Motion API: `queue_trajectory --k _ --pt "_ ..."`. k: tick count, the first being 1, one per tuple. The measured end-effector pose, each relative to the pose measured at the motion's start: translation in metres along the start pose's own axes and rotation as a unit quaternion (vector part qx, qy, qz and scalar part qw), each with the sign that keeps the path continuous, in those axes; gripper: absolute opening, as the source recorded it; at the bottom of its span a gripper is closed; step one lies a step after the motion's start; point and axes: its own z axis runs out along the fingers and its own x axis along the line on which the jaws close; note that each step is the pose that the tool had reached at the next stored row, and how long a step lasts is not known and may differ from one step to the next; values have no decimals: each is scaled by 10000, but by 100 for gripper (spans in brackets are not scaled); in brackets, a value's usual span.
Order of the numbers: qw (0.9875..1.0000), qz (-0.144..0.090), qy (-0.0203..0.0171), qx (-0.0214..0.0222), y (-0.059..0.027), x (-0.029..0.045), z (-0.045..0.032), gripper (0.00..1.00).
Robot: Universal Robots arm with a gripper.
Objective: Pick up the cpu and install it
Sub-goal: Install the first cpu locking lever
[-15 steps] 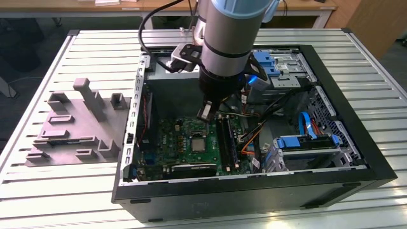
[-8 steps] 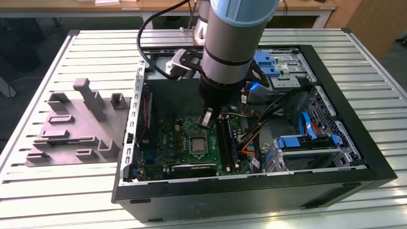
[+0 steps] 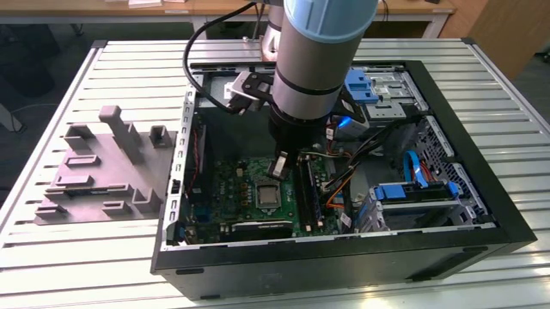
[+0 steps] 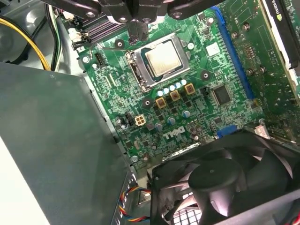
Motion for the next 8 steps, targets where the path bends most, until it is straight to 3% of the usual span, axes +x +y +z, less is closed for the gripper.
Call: queue_trajectory --k 8 --pt "10000 -6 0 0 0 0 0 11"
